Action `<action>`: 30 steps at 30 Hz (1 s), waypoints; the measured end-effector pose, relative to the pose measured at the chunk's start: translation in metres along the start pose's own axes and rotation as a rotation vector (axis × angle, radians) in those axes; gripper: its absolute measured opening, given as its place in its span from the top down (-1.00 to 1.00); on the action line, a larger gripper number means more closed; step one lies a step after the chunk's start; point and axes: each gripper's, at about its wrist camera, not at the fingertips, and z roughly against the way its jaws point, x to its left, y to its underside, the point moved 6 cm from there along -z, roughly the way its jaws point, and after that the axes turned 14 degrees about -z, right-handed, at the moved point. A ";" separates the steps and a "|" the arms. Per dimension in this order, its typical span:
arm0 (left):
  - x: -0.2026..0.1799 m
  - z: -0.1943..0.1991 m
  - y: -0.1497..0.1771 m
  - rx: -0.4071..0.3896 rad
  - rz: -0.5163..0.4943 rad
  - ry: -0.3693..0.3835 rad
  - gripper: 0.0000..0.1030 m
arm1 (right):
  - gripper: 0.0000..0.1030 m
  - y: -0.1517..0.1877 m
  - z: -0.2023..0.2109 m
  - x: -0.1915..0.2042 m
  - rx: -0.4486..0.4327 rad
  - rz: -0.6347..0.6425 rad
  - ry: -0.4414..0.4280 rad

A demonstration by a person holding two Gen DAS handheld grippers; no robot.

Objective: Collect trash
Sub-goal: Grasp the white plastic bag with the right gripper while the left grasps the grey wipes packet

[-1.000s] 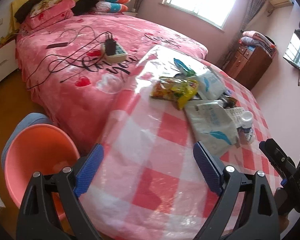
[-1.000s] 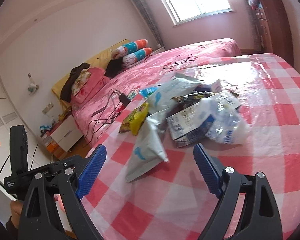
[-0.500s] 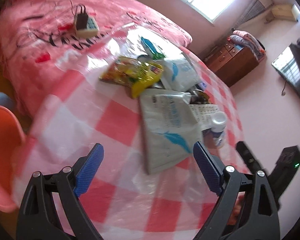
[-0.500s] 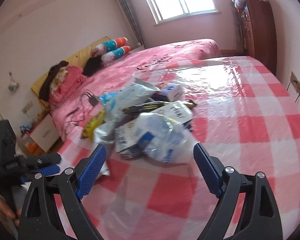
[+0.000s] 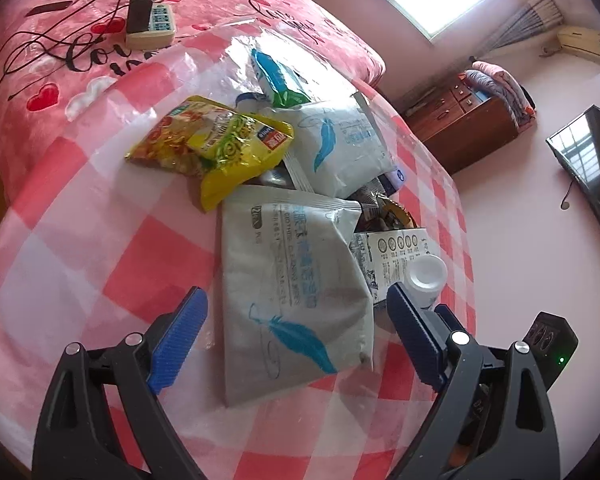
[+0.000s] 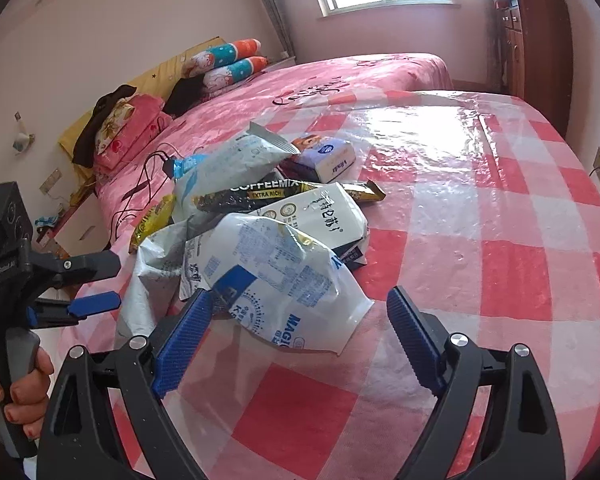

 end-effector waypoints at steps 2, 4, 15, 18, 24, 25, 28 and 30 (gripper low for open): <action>-0.002 -0.005 -0.002 0.012 -0.014 -0.015 -0.78 | -0.71 0.000 -0.001 -0.001 0.007 -0.008 -0.011; -0.004 -0.010 -0.003 0.021 -0.024 -0.025 -0.78 | -0.71 -0.001 -0.004 -0.003 0.020 -0.022 -0.022; -0.006 -0.027 -0.004 0.048 -0.082 -0.090 -0.77 | -0.71 -0.001 -0.011 0.000 0.071 -0.057 -0.103; -0.005 -0.027 -0.004 0.042 -0.094 -0.119 -0.71 | -0.71 0.001 -0.015 0.005 0.091 -0.035 -0.116; -0.006 -0.024 -0.003 0.024 -0.110 -0.129 -0.60 | -0.71 0.011 -0.019 0.015 0.136 0.000 -0.127; -0.006 -0.023 -0.002 0.021 -0.119 -0.135 -0.59 | -0.71 0.014 -0.019 0.019 0.146 0.015 -0.130; -0.009 -0.020 0.000 0.015 -0.152 -0.159 -0.54 | -0.69 0.020 -0.021 0.027 0.149 0.069 -0.106; -0.010 -0.018 0.002 0.013 -0.168 -0.167 -0.52 | -0.69 0.022 -0.023 0.033 0.151 0.098 -0.093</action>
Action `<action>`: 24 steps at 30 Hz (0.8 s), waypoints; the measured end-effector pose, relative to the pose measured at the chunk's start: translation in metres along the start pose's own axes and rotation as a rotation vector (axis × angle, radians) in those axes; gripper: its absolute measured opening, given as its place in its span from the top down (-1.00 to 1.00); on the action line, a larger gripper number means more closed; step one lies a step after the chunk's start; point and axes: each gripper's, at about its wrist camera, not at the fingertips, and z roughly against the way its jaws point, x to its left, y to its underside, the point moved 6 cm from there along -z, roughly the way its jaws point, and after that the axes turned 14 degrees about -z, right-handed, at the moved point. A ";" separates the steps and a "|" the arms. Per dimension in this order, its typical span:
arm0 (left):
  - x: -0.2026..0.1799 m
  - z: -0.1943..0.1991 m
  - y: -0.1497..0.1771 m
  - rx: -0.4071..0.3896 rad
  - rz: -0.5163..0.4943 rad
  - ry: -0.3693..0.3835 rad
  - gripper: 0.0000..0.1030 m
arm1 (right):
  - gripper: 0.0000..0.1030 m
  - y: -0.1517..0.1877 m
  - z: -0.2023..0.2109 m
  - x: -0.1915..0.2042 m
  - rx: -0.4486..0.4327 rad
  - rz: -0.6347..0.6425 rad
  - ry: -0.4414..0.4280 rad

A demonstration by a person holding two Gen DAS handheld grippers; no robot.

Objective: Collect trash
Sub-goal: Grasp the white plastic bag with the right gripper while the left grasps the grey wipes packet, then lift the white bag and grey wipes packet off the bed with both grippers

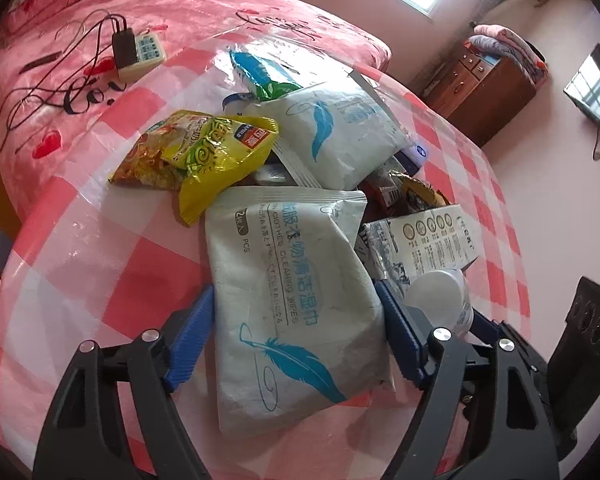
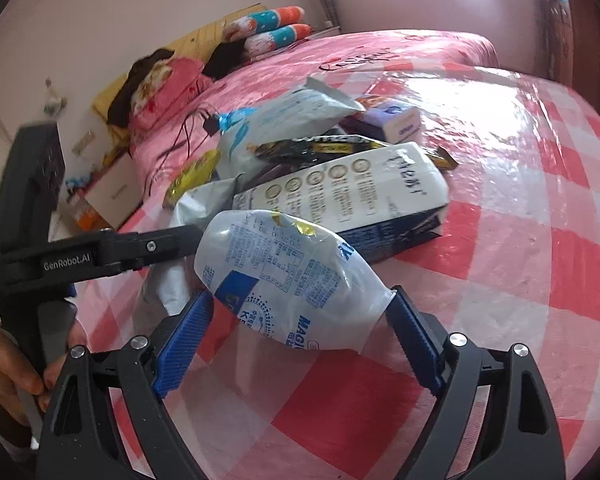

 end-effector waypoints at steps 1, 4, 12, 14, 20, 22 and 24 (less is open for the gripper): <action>-0.001 0.001 0.001 -0.001 -0.008 -0.003 -0.51 | -0.69 0.001 -0.002 0.003 0.005 0.010 0.002; -0.002 0.004 0.005 0.001 -0.025 0.003 -0.50 | -0.69 0.001 -0.003 0.003 0.010 0.004 -0.005; 0.007 0.011 0.013 -0.003 -0.032 -0.011 -0.50 | -0.71 0.007 0.009 0.010 0.140 -0.076 -0.200; 0.011 0.013 0.015 -0.004 -0.027 -0.013 -0.50 | -0.71 0.015 0.012 0.020 0.160 -0.019 -0.192; 0.016 0.019 0.022 -0.007 -0.044 -0.015 -0.50 | -0.71 0.019 0.010 0.022 0.121 0.039 -0.092; 0.017 0.021 0.024 -0.008 -0.054 -0.016 -0.50 | -0.71 0.017 0.009 0.020 0.081 0.052 -0.050; 0.019 0.023 0.026 -0.010 -0.056 -0.014 -0.50 | -0.71 0.015 0.009 0.019 0.046 0.058 -0.027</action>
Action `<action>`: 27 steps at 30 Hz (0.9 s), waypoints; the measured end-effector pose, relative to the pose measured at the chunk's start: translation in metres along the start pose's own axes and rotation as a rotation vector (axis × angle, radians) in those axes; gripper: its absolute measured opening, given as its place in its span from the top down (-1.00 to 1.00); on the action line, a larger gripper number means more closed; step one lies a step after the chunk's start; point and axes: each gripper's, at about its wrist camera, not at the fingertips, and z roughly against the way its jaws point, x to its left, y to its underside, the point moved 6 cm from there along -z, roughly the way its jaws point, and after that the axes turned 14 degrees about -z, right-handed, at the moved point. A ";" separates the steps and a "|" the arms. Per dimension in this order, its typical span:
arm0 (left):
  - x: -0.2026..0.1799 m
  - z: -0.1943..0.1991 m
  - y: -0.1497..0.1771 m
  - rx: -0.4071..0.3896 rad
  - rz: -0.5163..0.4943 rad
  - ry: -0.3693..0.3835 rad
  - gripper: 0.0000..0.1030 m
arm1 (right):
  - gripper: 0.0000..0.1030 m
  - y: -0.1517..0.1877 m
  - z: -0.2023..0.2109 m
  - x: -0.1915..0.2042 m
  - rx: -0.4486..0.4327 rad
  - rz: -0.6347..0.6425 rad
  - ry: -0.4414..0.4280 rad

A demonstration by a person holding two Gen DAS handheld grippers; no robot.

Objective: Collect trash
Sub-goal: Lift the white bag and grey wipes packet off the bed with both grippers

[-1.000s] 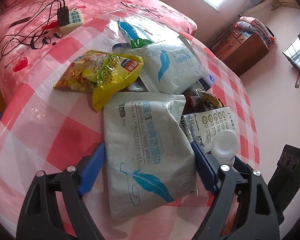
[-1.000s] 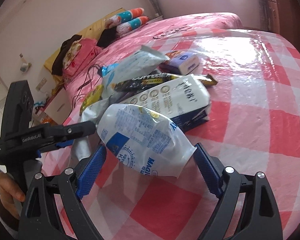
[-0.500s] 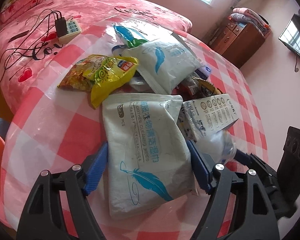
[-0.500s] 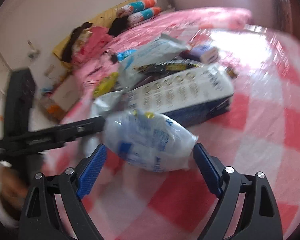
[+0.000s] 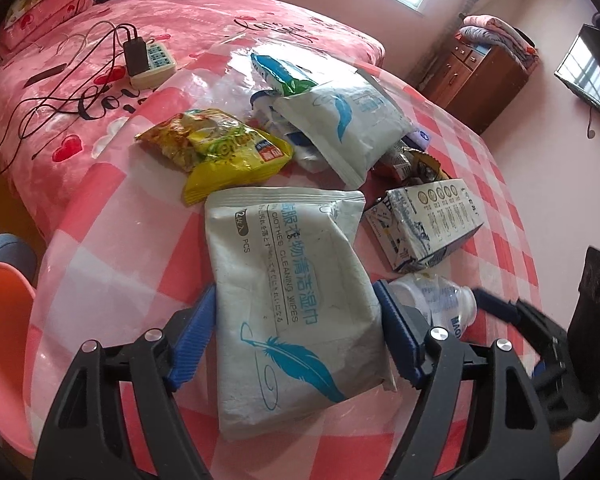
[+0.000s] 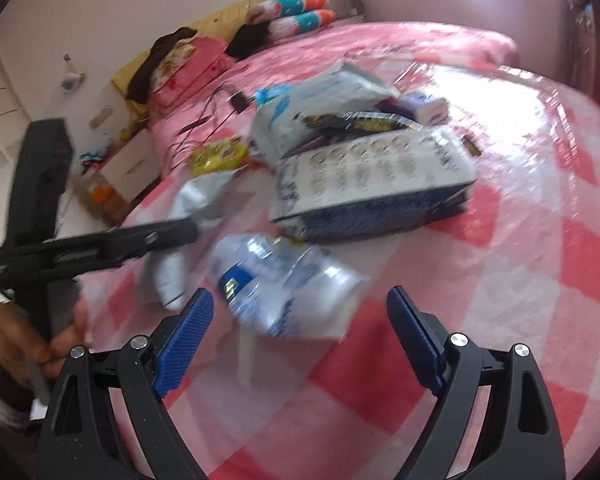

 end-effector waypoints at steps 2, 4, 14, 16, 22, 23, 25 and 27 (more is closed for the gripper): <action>0.001 0.002 0.002 -0.003 0.000 0.010 -0.50 | -0.71 -0.003 -0.003 0.000 -0.017 -0.006 -0.012; 0.001 0.004 0.004 -0.004 -0.005 0.020 -0.50 | -0.71 -0.005 -0.008 0.005 -0.015 0.013 -0.020; 0.009 0.022 0.011 -0.036 0.001 0.045 -0.50 | -0.74 0.008 -0.029 0.024 0.030 0.144 0.076; 0.013 0.027 0.012 -0.043 0.007 0.045 -0.49 | -0.74 0.013 -0.030 0.027 0.036 0.176 0.099; 0.023 0.035 0.022 -0.052 0.021 0.054 -0.50 | -0.62 0.023 -0.028 0.037 0.095 0.174 0.072; 0.024 0.035 0.023 -0.051 0.021 0.056 -0.50 | -0.61 0.025 -0.028 0.038 0.104 0.170 0.064; 0.026 0.036 0.027 -0.049 0.020 0.061 -0.50 | -0.61 0.025 -0.027 0.038 0.088 0.169 0.088; 0.028 0.036 0.030 -0.048 0.020 0.062 -0.50 | -0.61 0.023 -0.029 0.037 0.073 0.162 0.105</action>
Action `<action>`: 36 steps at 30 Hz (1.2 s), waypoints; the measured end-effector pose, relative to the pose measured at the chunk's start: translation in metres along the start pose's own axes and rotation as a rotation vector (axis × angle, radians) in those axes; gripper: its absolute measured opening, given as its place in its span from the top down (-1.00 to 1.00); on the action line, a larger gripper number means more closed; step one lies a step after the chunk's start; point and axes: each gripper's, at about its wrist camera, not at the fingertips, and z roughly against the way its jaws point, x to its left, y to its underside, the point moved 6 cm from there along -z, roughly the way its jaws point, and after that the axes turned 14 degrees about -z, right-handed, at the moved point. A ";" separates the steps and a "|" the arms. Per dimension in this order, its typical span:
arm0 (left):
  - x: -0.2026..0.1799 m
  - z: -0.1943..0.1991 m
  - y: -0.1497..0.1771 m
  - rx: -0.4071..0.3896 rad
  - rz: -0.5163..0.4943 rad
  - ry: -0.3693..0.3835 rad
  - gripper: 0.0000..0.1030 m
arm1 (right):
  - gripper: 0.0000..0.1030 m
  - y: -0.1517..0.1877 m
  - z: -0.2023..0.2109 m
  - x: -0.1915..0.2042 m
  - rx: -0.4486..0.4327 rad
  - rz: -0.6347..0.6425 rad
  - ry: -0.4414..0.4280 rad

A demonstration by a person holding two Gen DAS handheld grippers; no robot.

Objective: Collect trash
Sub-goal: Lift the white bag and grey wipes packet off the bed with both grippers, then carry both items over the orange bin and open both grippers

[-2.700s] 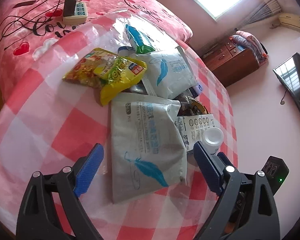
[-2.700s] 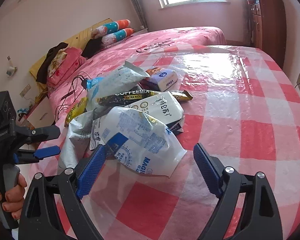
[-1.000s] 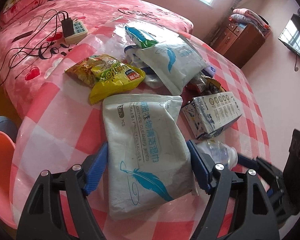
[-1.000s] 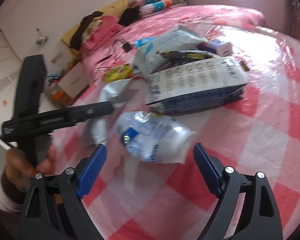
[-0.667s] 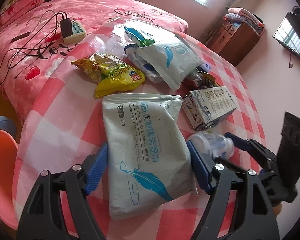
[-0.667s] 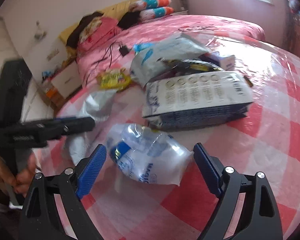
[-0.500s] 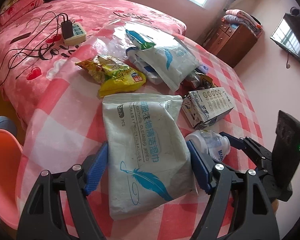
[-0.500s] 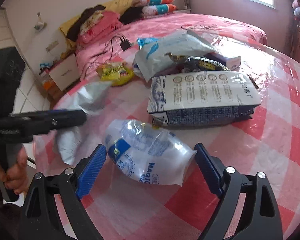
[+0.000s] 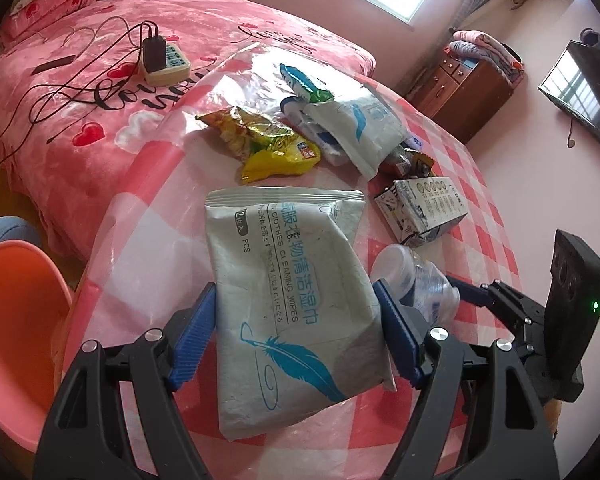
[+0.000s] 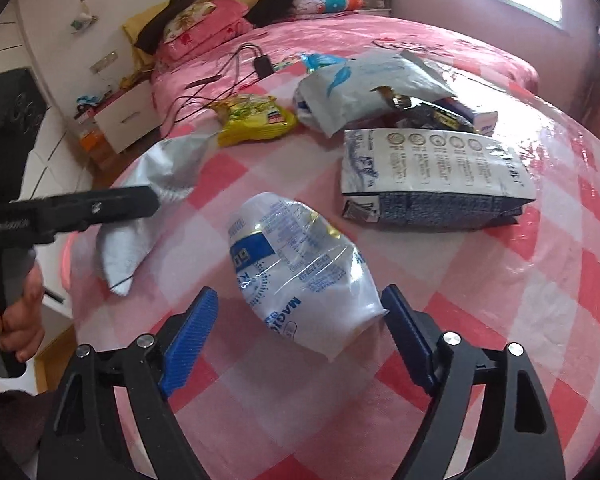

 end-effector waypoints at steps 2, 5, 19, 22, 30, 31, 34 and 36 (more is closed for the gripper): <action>0.002 0.001 0.001 -0.003 0.000 0.007 -0.50 | -0.61 -0.003 -0.001 -0.003 -0.026 -0.008 0.031; 0.004 0.004 0.003 -0.008 -0.002 0.013 -0.50 | -0.62 -0.008 -0.003 -0.001 -0.049 -0.004 0.051; 0.014 0.011 0.018 -0.020 0.006 0.062 -0.50 | -0.32 -0.004 -0.011 0.013 -0.065 0.023 0.082; 0.015 0.013 0.019 -0.028 0.003 0.074 -0.50 | -0.31 -0.003 -0.009 0.014 -0.076 0.004 0.093; 0.020 0.025 0.021 -0.058 0.002 0.094 -0.50 | -0.31 -0.005 0.005 0.012 -0.113 -0.113 0.044; 0.020 0.028 0.021 -0.065 -0.001 0.092 -0.50 | -0.31 -0.006 0.007 0.013 -0.117 -0.126 0.032; 0.024 0.036 0.020 -0.085 -0.006 0.090 -0.50 | -0.31 -0.010 0.012 0.022 -0.127 -0.158 -0.009; 0.029 0.042 0.019 -0.099 -0.004 0.081 -0.50 | -0.31 -0.013 0.016 0.031 -0.132 -0.170 -0.037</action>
